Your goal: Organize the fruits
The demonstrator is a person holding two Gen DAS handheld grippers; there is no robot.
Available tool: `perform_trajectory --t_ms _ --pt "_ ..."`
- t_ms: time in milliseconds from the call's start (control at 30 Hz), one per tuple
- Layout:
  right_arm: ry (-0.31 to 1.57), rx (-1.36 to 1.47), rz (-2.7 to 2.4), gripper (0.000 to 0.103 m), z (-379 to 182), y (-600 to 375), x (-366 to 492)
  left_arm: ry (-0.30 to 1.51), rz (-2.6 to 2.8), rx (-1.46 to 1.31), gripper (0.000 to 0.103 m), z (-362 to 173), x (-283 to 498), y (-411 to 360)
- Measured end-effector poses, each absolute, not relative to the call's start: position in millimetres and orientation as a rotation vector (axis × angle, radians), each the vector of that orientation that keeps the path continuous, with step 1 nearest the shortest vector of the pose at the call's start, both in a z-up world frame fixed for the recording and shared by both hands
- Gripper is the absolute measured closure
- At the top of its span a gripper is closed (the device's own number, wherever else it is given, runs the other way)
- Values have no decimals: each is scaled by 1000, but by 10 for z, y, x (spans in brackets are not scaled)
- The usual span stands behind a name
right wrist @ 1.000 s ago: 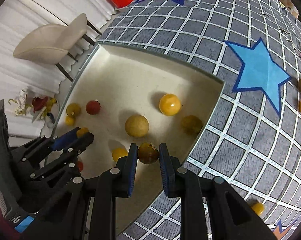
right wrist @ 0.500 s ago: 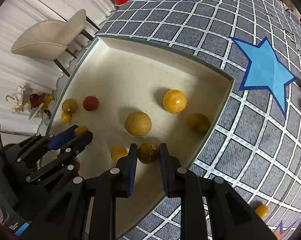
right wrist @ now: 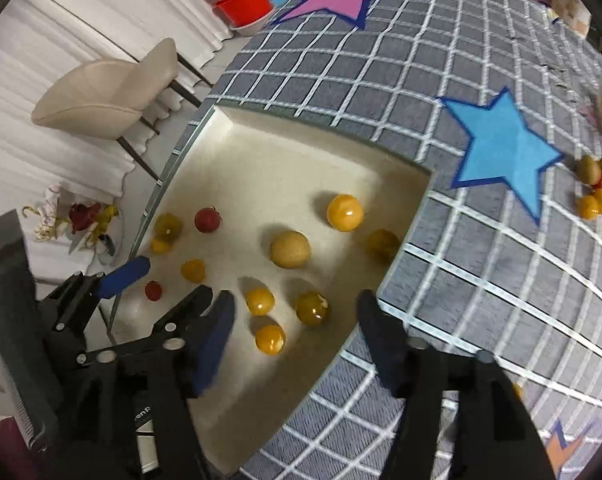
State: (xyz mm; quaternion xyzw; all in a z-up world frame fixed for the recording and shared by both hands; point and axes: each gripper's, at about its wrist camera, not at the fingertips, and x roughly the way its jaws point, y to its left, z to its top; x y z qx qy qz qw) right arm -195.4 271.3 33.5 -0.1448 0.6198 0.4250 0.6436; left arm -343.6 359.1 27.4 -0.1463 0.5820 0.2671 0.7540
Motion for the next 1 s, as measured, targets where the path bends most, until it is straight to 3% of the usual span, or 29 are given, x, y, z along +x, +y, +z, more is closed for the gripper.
perform_trajectory --t_ms 33,100,133,200,333,1000 --pt "1408 -333 960 23 375 2689 -1954 1272 582 -316 31 292 -3455 3579" --pt "1412 -333 946 23 454 2629 -1946 1280 576 -321 3 358 -3499 3552" --pt "1419 -337 936 22 477 2612 -1944 1276 578 -323 2 403 -3530 3524" --pt "1432 -345 901 20 522 2552 -1929 1276 575 -325 2 481 -3586 3527" --pt "1453 -385 856 0 582 2464 -1950 1321 562 -340 2 549 -3691 3533" --pt "1374 -646 808 0 945 2374 -2407 1404 418 -174 2 865 -3934 3194"
